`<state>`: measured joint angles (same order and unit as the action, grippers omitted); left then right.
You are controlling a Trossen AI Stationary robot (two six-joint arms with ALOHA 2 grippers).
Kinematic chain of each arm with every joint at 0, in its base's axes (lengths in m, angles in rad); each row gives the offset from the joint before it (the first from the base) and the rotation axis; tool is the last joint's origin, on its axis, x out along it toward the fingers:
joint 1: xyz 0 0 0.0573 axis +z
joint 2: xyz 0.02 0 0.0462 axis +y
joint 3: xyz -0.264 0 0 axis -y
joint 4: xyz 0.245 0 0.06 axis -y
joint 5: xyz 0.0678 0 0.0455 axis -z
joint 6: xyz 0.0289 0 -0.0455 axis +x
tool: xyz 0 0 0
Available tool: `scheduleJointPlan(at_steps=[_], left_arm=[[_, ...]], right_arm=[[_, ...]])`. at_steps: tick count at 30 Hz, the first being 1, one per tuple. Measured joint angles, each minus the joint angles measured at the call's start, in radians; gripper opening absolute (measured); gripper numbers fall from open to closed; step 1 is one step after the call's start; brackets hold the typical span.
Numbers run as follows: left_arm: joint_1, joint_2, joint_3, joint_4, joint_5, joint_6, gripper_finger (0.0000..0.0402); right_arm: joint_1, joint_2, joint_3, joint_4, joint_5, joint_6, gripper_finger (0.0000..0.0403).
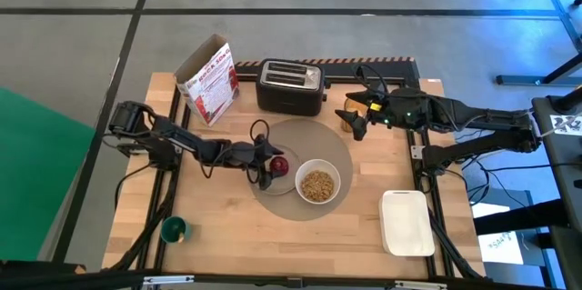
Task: Arrange a breakfast setting
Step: Put the apple on the gray plate, then put the glass on the placemat to the top right of the gray plate
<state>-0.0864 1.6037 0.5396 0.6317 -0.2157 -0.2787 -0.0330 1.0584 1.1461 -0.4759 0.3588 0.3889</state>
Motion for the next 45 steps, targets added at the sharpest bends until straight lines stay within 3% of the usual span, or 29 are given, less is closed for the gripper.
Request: scheduleJointPlan(at_steps=[4,9,13,18,24,33,37,41,45], left_arm=[[0.0,-0.035,0.0,-0.007,0.0,0.0,0.0352],[0.003,-0.116,0.0,-0.022,-0.003,0.0,0.036],[0.015,-0.196,0.019,-0.037,-0.012,0.011,0.0361],[0.017,-0.289,0.139,-0.288,-0.074,0.084,0.0356],[0.034,-0.3,0.362,-0.654,-0.134,0.127,0.0343],[0.062,-0.301,0.554,-0.891,-0.172,0.044,0.0342],[0.062,-0.301,0.575,-0.982,-0.209,0.035,0.0342],[0.062,-0.307,0.575,-1.052,-0.213,-0.026,0.0341],[0.062,-0.308,0.575,-1.133,-0.213,-0.093,0.0331]], right_arm=[[0.0,0.0,0.0,-0.03,0.038,0.029,0.0324],[-0.082,0.002,0.0,-0.239,0.09,0.174,0.0324],[-0.234,0.007,0.0,-0.408,0.006,0.243,0.0323],[-0.448,0.036,0.001,-0.535,-0.149,0.203,0.0312],[-0.595,0.124,0.001,-0.562,-0.312,0.061,0.0261],[-0.626,0.274,0.001,-0.522,-0.316,-0.034,0.0213],[-0.632,0.338,0.001,-0.522,-0.313,-0.059,0.018],[-0.63,0.377,0.001,-0.524,-0.311,-0.09,0.0122],[-0.629,0.385,0.0,-0.531,-0.327,-0.113,0.0032]])
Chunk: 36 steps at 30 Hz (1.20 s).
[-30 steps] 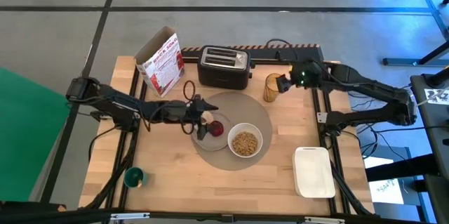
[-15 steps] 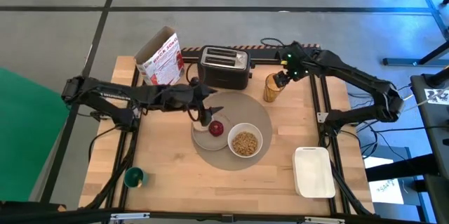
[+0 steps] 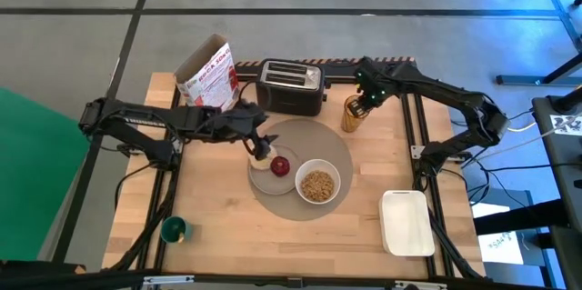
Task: Arrange a breakfast setting
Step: Put the glass on the placemat to the top right of the gray plate
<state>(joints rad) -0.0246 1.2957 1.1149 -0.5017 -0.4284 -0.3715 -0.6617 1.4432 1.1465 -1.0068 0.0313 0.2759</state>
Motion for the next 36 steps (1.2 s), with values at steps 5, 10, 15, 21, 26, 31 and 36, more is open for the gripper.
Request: scheduleJointPlan(at_steps=[5,10,15,21,26,31,36], left_arm=[[0.0,0.0,0.0,-0.138,-0.026,-0.021,0.0315],[0.0,0.0,0.0,-0.23,-0.006,-0.081,0.0308],[0.0,0.0,0.0,-0.228,0.004,-0.094,0.0308],[0.022,0.0,0.0,0.058,0.043,0.122,0.0308],[0.067,0.013,0.0,0.248,0.114,0.34,0.0308],[0.099,0.055,0.001,0.425,0.124,0.378,0.0307],[0.14,0.103,-0.001,0.422,0.071,0.254,0.03]], right_arm=[[0.009,-0.014,0.024,-0.072,-0.025,-0.001,0.0015],[0.101,-0.024,0.158,-0.189,0.033,0.041,0.0007],[0.236,-0.025,0.267,-0.151,0.053,0.116,0.0004],[0.35,-0.007,0.288,-0.027,0.018,0.196,0.0003],[0.388,0.053,0.289,0.09,0.042,0.232,0.0002],[0.409,0.122,0.288,0.148,0.08,0.295,0.0001],[0.423,0.143,0.288,0.152,0.148,0.327,0.0001]])
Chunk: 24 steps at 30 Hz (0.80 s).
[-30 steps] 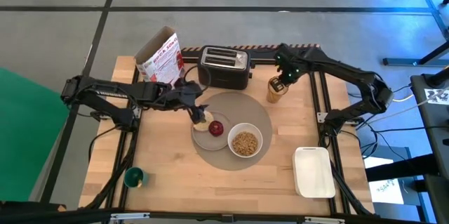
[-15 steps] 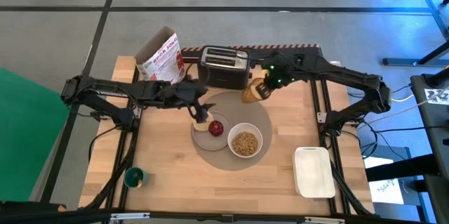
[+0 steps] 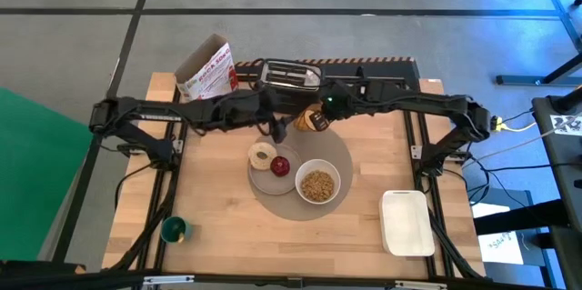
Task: Arrange a breakfast setting
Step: Put the glass on the placemat to the top right of the gray plate
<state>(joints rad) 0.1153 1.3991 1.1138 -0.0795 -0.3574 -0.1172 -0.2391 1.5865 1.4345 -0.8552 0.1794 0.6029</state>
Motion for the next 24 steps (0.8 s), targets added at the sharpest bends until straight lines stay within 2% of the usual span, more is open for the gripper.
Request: scheduleJointPlan(at_steps=[4,12,24], left_arm=[[0.011,0.008,0.0,-0.014,0.009,-0.012,0.0292],[0.001,0.008,0.0,-0.018,0.011,-0.012,0.029],[-0.009,0.008,0.0,-0.078,0.004,-0.014,0.029]], right_arm=[[-0.012,0.018,0.0,0.012,-0.016,0.026,0.0001],[-0.015,0.112,0.0,-0.02,-0.131,0.07,0.0001],[-0.003,0.133,0.0,-0.064,-0.126,0.069,0.001]])
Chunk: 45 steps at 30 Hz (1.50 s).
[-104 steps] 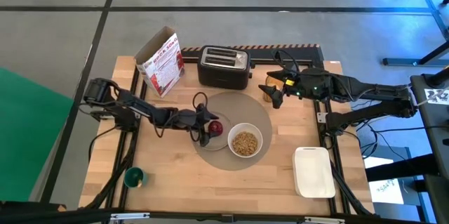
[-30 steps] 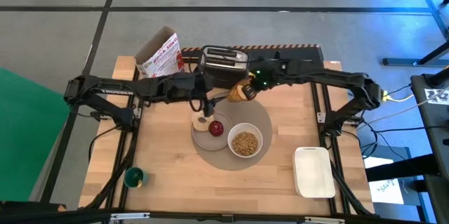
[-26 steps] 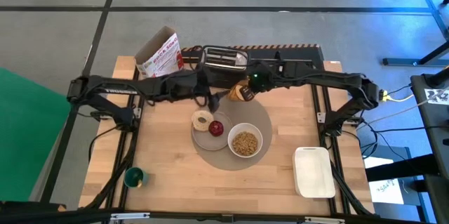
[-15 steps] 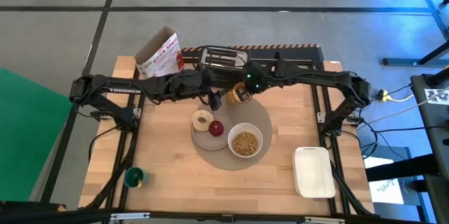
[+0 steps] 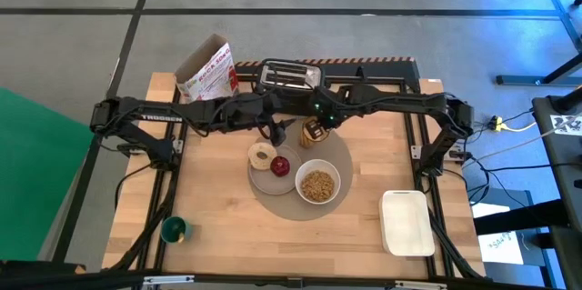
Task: Arrange a breakfast setting
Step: Put the glass on the placemat to the top right of the gray plate, then put the yellow spoon on the placemat to the right of the white bowl
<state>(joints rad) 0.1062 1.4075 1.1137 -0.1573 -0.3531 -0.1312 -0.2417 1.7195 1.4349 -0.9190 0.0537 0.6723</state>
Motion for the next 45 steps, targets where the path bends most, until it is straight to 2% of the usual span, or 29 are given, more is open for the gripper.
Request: scheduleJointPlan(at_steps=[8,12,19,23,25,30,35,40,43,45], left_arm=[[0.0,-0.006,0.0,-0.059,-0.001,-0.061,0.029],[0.0,-0.008,0.0,-0.062,-0.002,-0.061,0.029],[0.0,-0.048,0.002,-0.135,-0.001,-0.077,0.029],[0.0,-0.146,0.002,-0.236,0.008,-0.148,0.029],[0.0,-0.205,0.002,-0.299,0.054,-0.197,0.029],[-0.065,-0.332,0.002,-0.511,0.209,-0.386,0.029],[-0.243,-0.384,0.002,-0.817,0.447,-0.657,0.0271],[-0.435,-0.385,0.002,-0.87,0.598,-0.947,0.0238],[-0.511,-0.353,0.002,-0.875,0.607,-1.139,0.0233],[-0.556,-0.314,0.002,-0.879,0.599,-1.173,0.0235]], right_arm=[[-0.001,0.0,0.001,0.1,-0.028,-0.025,0.009],[-0.009,0.0,0.001,0.098,-0.021,-0.024,0.0116],[-0.009,-0.028,0.001,0.106,0.01,-0.034,0.0126],[-0.015,-0.082,0.001,0.101,0.013,-0.052,0.0126],[-0.021,-0.118,0.001,0.099,-0.003,-0.052,0.0126],[-0.021,-0.217,0.001,0.081,-0.029,-0.088,0.0127],[-0.019,-0.31,0.001,0.036,-0.044,-0.111,0.0127],[-0.023,-0.361,0.001,0.038,-0.007,-0.134,0.0127],[-0.028,-0.365,0.001,0.041,-0.002,-0.152,0.0127],[-0.027,-0.365,0.0,0.04,0.007,-0.165,0.0127]])
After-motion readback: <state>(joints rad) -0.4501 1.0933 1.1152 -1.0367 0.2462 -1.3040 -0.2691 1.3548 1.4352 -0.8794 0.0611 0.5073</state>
